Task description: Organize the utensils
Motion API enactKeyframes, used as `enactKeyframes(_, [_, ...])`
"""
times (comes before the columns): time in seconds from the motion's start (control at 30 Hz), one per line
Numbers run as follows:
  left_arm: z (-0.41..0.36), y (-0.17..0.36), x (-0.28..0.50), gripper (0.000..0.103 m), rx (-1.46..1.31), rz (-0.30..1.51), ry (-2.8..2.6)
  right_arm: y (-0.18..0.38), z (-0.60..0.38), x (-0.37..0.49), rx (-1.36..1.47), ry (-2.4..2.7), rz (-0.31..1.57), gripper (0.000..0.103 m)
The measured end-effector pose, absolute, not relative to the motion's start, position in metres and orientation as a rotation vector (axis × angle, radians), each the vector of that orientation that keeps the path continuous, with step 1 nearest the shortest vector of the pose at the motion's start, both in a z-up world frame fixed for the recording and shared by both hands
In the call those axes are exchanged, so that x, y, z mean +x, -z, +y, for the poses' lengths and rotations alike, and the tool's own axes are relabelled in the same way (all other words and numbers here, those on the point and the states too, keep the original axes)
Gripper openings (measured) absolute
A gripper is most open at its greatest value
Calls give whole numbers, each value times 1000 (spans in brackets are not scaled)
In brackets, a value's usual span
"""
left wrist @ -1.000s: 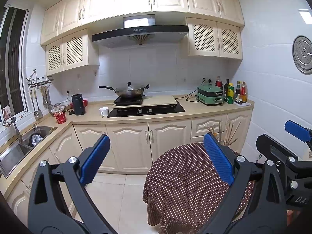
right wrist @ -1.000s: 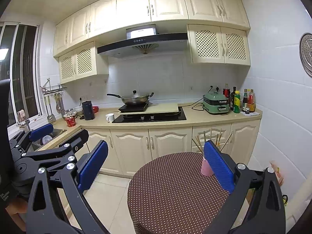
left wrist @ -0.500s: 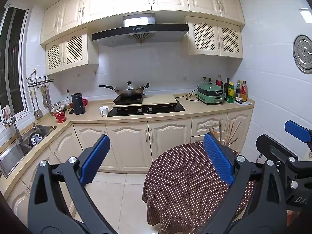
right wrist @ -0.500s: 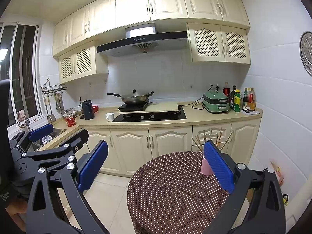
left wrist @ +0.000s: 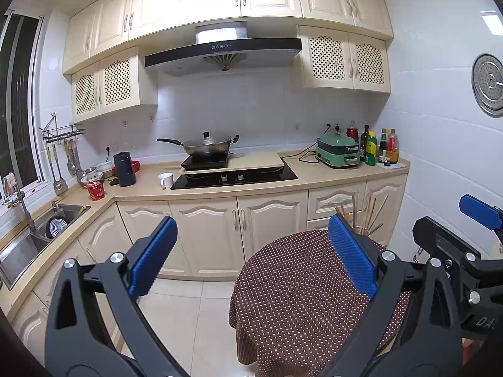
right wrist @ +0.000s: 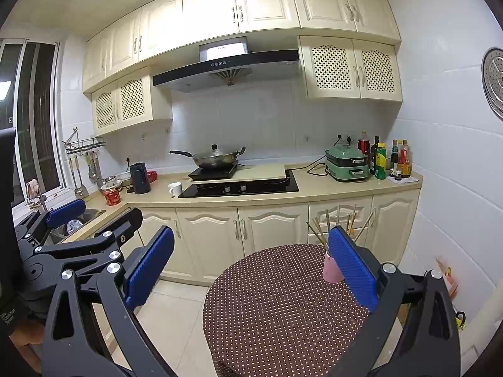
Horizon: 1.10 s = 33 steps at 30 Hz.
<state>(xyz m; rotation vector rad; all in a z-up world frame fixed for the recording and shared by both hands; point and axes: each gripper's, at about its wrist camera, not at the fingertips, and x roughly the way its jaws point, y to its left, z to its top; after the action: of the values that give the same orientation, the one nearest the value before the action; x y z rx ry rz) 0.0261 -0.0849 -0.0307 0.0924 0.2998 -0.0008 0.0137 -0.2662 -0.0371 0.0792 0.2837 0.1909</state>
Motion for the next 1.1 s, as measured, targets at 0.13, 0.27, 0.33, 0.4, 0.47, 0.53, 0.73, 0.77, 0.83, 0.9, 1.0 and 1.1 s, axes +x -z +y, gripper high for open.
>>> enactKeyframes(0.13, [-85,32,28,95,96,303,-1,38,-265,15,81,-187,287,95])
enactKeyframes(0.27, [-85,32,31,95,98,305,-1,38,-265,17,82,-187,290,95])
enactKeyframes(0.33, [-85,32,33,95,98,308,0,38,-265,17,82,-185,290,95])
enactKeyframes(0.4, [-85,33,35,95,100,310,-1,38,-264,19,82,-185,294,95])
enactKeyframes(0.47, [-85,34,37,95,99,313,0,39,-264,21,83,-184,296,95])
enactKeyframes(0.53, [-85,34,39,95,101,314,-2,39,-264,22,84,-185,299,95])
enactKeyframes(0.73, [-86,36,42,95,103,316,-6,41,-262,28,86,-185,302,95])
enactKeyframes(0.77, [-86,36,43,95,104,316,-8,41,-262,28,87,-185,303,95])
enactKeyframes(0.83, [-85,37,45,95,106,317,-11,42,-261,29,87,-185,304,95])
enactKeyframes(0.9, [-85,38,48,95,106,317,-13,42,-261,30,88,-185,305,95])
enactKeyframes(1.0, [-84,38,48,95,106,320,-11,43,-260,31,89,-184,308,95])
enactKeyframes(1.1, [-84,40,52,95,107,325,-13,45,-260,35,92,-182,312,95])
